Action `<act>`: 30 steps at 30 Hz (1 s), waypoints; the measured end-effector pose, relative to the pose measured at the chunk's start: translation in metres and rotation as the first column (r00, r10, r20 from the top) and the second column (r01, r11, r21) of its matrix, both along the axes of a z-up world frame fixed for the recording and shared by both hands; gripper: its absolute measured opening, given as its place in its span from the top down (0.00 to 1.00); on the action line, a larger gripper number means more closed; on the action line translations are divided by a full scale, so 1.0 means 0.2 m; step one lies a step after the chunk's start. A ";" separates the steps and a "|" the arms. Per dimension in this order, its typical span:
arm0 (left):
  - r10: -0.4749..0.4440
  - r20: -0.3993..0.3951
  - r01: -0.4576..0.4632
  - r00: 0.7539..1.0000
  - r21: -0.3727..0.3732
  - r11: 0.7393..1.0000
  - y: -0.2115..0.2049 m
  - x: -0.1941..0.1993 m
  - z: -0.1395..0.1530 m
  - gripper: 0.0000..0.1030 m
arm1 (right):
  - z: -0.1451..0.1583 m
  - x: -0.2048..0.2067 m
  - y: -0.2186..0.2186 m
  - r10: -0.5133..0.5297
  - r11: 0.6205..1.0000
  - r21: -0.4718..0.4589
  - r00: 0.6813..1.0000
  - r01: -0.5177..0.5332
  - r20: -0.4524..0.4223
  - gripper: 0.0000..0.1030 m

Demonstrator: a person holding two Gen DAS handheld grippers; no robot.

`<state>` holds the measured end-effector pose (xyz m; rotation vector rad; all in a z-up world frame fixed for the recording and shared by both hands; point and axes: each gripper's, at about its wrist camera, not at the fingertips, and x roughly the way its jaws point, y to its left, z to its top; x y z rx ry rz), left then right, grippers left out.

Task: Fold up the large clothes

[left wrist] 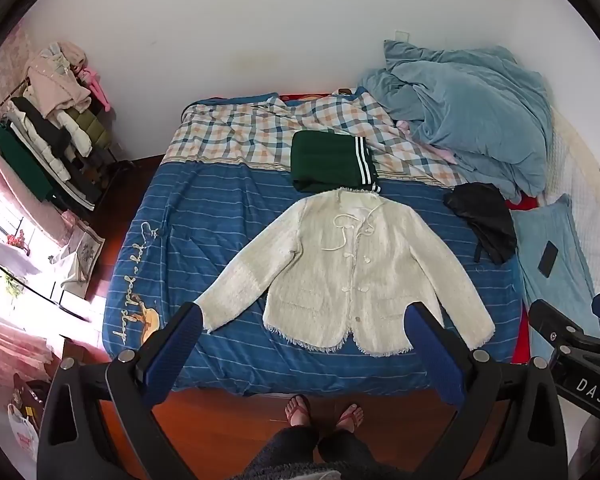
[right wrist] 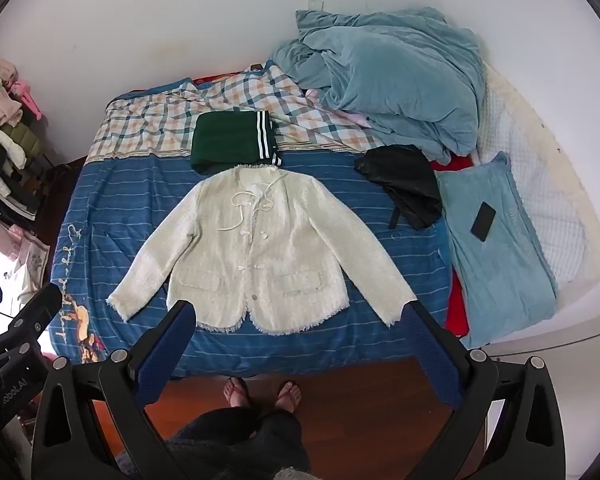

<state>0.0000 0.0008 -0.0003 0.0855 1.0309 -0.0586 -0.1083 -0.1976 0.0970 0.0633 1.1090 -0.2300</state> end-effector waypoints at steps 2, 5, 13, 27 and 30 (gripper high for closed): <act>0.000 -0.003 0.000 1.000 0.003 1.000 0.00 0.00 0.00 0.00 | 0.00 0.00 0.00 0.002 1.000 0.002 1.000 -0.002 -0.001 0.00; -0.005 0.004 0.005 1.000 0.000 1.000 0.01 0.00 0.00 0.00 | 0.00 0.00 0.00 -0.003 1.000 -0.007 1.000 0.003 -0.007 0.00; 0.000 0.001 0.000 1.000 -0.006 1.000 0.01 -0.04 0.00 0.00 | 0.03 0.01 -0.02 0.001 1.000 -0.011 1.000 -0.001 -0.001 0.00; 0.013 -0.001 -0.013 1.000 -0.002 1.000 0.02 -0.05 0.01 0.00 | 0.03 -0.02 -0.08 0.002 1.000 -0.012 1.000 -0.002 0.000 0.00; 0.013 0.000 -0.013 1.000 -0.003 1.000 0.02 -0.05 0.01 0.00 | 0.02 -0.02 -0.09 0.003 1.000 -0.011 1.000 -0.003 0.001 0.00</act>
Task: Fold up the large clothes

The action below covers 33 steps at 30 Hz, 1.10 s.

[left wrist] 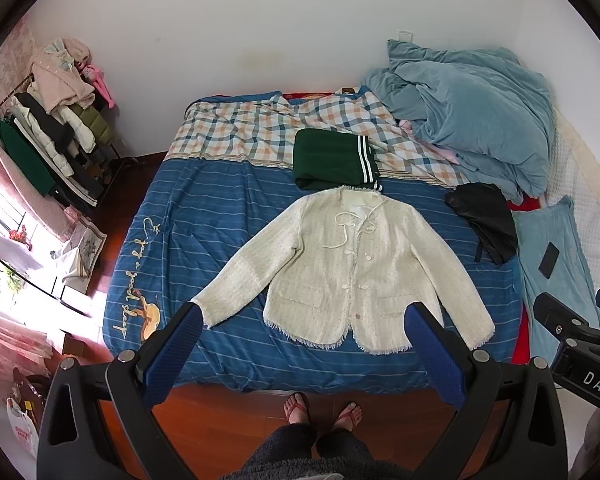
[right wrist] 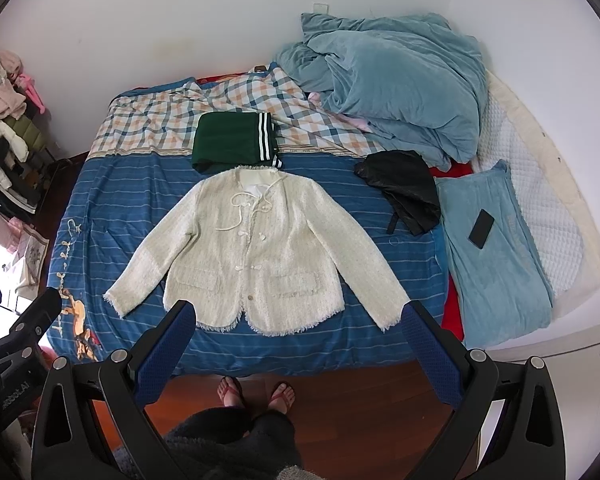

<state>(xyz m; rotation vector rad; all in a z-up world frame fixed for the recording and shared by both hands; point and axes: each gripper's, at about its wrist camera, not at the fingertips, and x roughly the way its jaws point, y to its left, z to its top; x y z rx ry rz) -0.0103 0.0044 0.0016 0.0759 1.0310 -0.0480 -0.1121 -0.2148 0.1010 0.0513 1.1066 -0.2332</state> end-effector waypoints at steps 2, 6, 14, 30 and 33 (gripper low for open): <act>0.000 0.000 0.000 1.000 0.001 1.000 0.00 0.00 0.00 0.00 | 0.01 0.02 0.01 0.007 1.000 -0.005 1.000 -0.007 0.001 0.00; 0.000 0.002 0.000 1.000 0.001 1.000 0.00 0.01 0.01 0.00 | 0.02 0.03 0.00 0.009 1.000 -0.008 1.000 -0.009 0.001 0.00; 0.000 0.003 0.000 1.000 0.004 1.000 0.00 0.01 0.01 0.00 | 0.02 0.03 0.02 0.009 1.000 -0.012 1.000 -0.009 0.001 0.00; 0.000 0.008 0.000 1.000 0.005 1.000 -0.01 0.04 0.03 0.00 | 0.06 0.04 0.03 0.011 1.000 -0.011 1.000 -0.011 0.009 0.00; 0.003 0.009 -0.004 1.000 0.004 1.000 -0.01 0.04 0.03 0.00 | 0.07 0.04 0.02 0.011 1.000 -0.009 1.000 -0.011 0.010 0.00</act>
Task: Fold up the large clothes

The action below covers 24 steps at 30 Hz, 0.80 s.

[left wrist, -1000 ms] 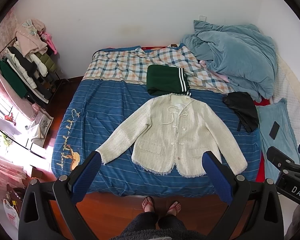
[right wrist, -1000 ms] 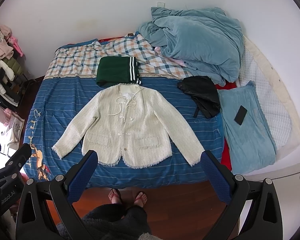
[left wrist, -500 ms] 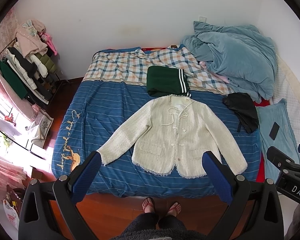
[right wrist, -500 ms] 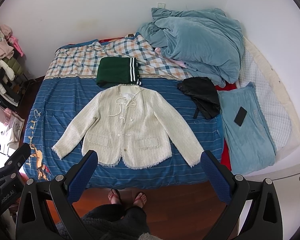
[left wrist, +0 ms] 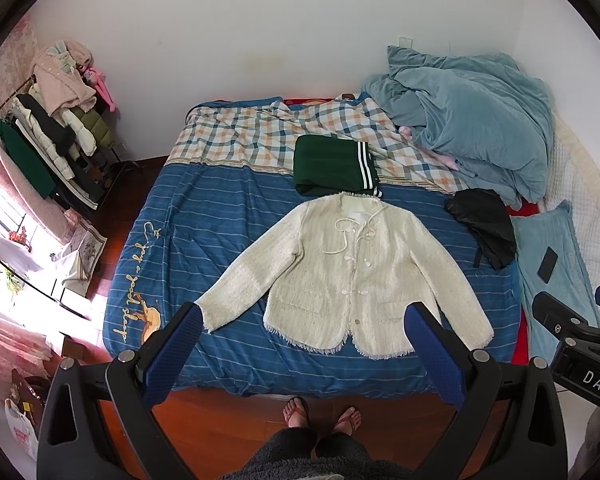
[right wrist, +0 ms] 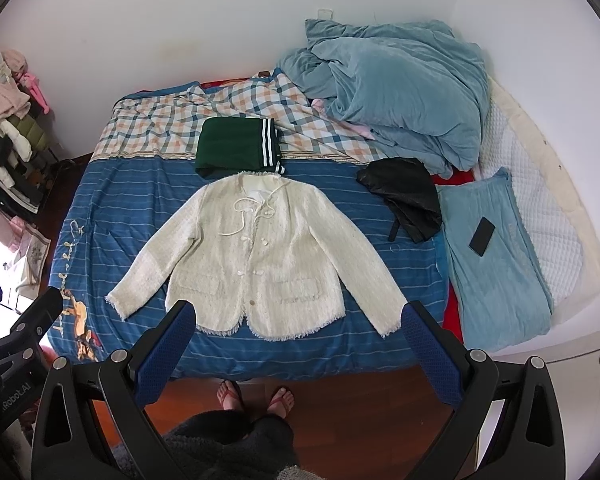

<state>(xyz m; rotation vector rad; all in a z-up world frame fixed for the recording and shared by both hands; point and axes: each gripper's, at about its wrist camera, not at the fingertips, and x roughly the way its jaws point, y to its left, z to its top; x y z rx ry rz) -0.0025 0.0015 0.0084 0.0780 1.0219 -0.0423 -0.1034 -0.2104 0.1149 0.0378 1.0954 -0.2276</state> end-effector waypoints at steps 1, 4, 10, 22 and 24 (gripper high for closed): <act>-0.001 0.000 0.001 1.000 0.000 1.000 0.00 0.00 0.00 0.00 | 0.00 0.00 0.00 -0.001 1.000 -0.001 1.000 0.001 0.000 0.00; -0.002 0.001 0.002 1.000 -0.001 1.000 0.00 0.00 0.00 0.00 | 0.00 0.00 0.00 -0.003 1.000 0.000 1.000 0.003 0.000 0.00; 0.000 0.001 0.000 1.000 -0.001 1.000 0.00 0.00 0.00 0.00 | -0.01 -0.01 0.01 -0.003 1.000 -0.002 1.000 0.003 0.001 0.00; 0.000 0.013 0.000 1.000 -0.002 1.000 -0.01 0.02 0.02 0.00 | 0.01 0.00 0.03 0.001 1.000 -0.001 1.000 -0.001 0.002 0.00; 0.000 0.014 0.000 1.000 -0.001 1.000 -0.01 0.01 0.02 0.00 | 0.01 0.00 0.03 0.000 1.000 -0.002 1.000 0.000 0.003 0.00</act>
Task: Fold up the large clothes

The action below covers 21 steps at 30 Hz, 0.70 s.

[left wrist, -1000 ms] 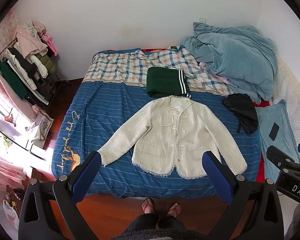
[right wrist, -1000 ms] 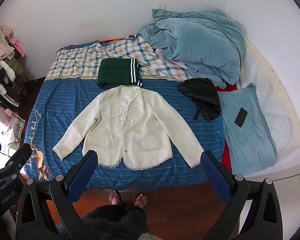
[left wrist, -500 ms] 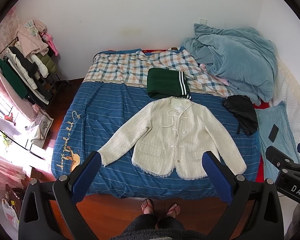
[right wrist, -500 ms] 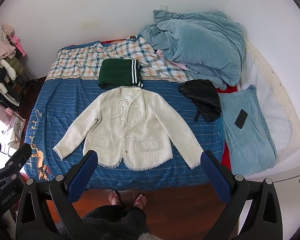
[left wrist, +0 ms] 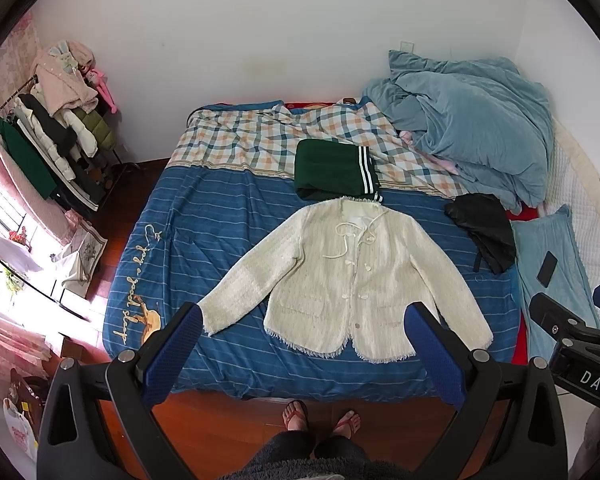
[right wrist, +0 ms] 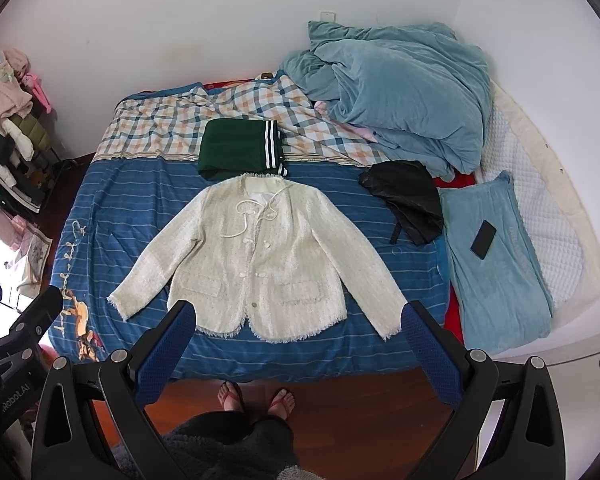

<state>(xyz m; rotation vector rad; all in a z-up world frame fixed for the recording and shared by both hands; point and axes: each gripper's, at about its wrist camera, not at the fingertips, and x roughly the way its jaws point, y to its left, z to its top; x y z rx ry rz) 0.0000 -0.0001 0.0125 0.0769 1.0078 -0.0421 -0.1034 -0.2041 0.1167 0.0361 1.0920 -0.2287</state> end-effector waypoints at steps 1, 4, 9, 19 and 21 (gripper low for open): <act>0.001 0.000 -0.001 1.000 0.000 1.000 0.00 0.00 0.00 0.00 | 0.00 0.00 0.00 -0.001 1.000 0.000 1.000 0.001 0.000 0.00; 0.002 0.000 -0.002 1.000 0.000 1.000 0.00 0.00 0.00 0.00 | 0.00 0.00 0.00 -0.001 1.000 0.000 1.000 0.001 0.000 0.00; 0.002 -0.001 -0.002 1.000 -0.004 1.000 0.01 0.01 0.00 0.00 | 0.00 0.00 0.00 -0.001 1.000 0.002 1.000 0.001 -0.001 0.00; 0.006 0.128 -0.009 0.992 0.020 1.000 0.05 0.12 -0.10 0.00 | -0.16 0.04 -0.08 -0.114 0.988 0.107 0.992 0.108 0.052 0.00; -0.004 0.169 -0.001 0.986 0.029 1.000 0.07 0.18 -0.17 0.00 | -0.26 0.03 -0.18 -0.202 0.969 0.150 0.978 0.194 0.040 0.00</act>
